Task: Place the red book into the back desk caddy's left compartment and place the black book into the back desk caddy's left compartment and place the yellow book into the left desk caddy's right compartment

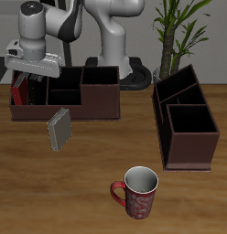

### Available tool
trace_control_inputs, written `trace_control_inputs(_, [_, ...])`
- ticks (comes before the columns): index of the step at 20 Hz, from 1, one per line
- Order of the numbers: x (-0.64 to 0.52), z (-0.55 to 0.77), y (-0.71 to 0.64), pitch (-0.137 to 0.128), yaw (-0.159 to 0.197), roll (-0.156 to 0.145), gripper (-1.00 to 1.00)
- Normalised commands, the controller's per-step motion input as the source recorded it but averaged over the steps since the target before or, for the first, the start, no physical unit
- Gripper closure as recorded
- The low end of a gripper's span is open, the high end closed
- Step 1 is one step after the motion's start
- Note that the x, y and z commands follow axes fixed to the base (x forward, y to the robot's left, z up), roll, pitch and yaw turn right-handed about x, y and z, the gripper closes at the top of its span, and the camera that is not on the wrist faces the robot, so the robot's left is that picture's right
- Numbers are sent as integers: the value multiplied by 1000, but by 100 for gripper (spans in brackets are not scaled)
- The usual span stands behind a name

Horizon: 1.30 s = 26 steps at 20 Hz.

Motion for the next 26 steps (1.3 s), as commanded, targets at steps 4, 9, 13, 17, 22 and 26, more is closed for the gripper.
trace_control_inputs(4, [73, -135, -43, 91, -36, -46, -100])
trace_control_inputs(9, [36, 24, 87, 5, 28, 15, -100])
trace_control_inputs(13, [111, 38, 14, 9, 14, -3, -100])
trace_control_inputs(17, [207, 135, 91, -20, 32, -9, -100])
trace_control_inputs(22, [250, 299, 276, -47, 45, -9, -100])
trace_control_inputs(26, [448, 387, 235, -66, 38, -85, -100])
